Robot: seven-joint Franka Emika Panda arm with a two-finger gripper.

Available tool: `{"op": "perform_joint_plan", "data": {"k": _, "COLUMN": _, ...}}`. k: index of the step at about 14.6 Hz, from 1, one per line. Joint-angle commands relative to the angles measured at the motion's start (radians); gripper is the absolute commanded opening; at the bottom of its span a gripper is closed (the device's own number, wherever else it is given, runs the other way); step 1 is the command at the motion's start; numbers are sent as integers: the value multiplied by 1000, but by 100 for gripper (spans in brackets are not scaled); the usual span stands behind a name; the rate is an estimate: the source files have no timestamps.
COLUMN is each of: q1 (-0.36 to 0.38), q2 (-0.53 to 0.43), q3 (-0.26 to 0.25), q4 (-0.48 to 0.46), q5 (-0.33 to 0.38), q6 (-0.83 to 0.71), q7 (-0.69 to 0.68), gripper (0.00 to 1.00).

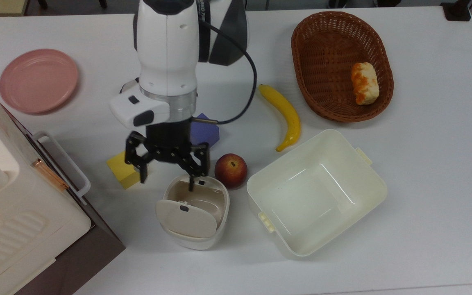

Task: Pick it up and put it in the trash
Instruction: 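Raise the open gripper up out of the trash bin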

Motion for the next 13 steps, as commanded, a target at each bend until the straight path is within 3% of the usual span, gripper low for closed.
{"op": "perform_joint_plan", "data": {"k": 1, "q1": 28, "q2": -186, "q3": -61, "q4": -127, "q5": -125, "q6": -227, "q7": -30, "gripper": 100}}
{"op": "perform_joint_plan", "data": {"k": 8, "q1": -14, "q2": -353, "q3": -55, "q4": -118, "q5": -138, "q6": -672, "q7": -333, "gripper": 100}}
{"op": "perform_joint_plan", "data": {"k": 10, "q1": -17, "q2": -393, "q3": -50, "q4": -119, "q5": -130, "q6": -735, "q7": -346, "gripper": 100}}
{"op": "perform_joint_plan", "data": {"k": 13, "q1": -24, "q2": -450, "q3": -49, "q4": -126, "q5": -40, "q6": -821, "q7": -346, "gripper": 100}}
